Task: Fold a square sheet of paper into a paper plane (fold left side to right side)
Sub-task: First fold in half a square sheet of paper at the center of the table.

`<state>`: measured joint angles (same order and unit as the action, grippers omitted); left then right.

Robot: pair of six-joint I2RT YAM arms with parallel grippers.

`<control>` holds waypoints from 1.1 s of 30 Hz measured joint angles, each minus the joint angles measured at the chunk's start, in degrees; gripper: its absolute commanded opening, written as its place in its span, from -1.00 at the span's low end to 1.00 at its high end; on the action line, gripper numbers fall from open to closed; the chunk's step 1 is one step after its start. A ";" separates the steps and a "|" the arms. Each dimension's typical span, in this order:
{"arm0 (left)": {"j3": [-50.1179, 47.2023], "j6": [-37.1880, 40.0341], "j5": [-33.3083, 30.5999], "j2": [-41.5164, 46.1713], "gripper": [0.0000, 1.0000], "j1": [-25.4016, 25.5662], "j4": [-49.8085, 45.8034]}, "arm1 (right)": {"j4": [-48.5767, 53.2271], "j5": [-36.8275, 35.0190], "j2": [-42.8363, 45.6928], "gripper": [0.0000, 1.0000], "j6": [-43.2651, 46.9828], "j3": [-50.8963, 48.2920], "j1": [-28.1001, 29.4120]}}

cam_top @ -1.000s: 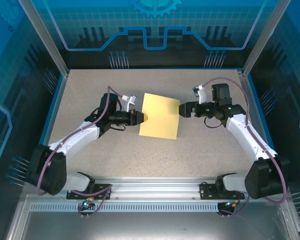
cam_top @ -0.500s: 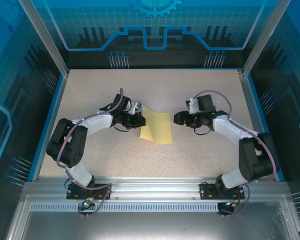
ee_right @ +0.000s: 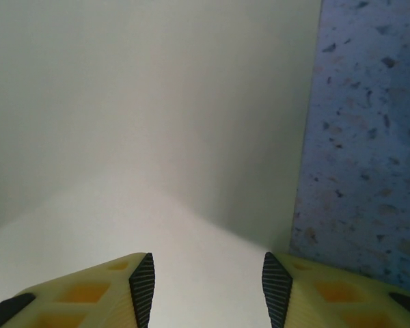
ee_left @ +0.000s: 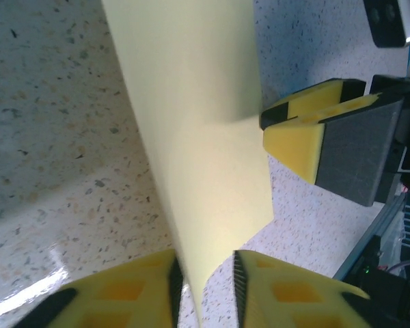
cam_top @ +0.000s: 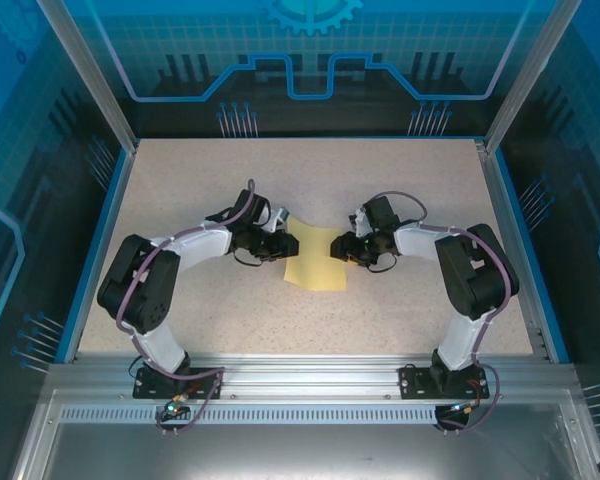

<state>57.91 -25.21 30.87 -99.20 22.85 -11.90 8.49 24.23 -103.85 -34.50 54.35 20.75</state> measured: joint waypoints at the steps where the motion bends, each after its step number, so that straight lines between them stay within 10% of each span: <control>1: 0.22 -0.15 0.00 -0.17 -0.18 0.24 0.15 | 0.02 -0.11 0.00 -0.02 0.02 0.04 0.04; 15: 2.40 -6.38 4.61 -4.39 0.42 4.09 10.16 | -2.80 0.66 0.35 -0.01 -0.07 -1.68 -0.17; 33: 4.72 -8.15 5.44 -8.63 0.01 6.19 12.66 | -8.17 12.59 6.05 0.07 -3.10 -4.98 -7.87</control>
<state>62.63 -33.36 36.32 -107.83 29.04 0.75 0.32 36.82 -97.80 -37.60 49.36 12.88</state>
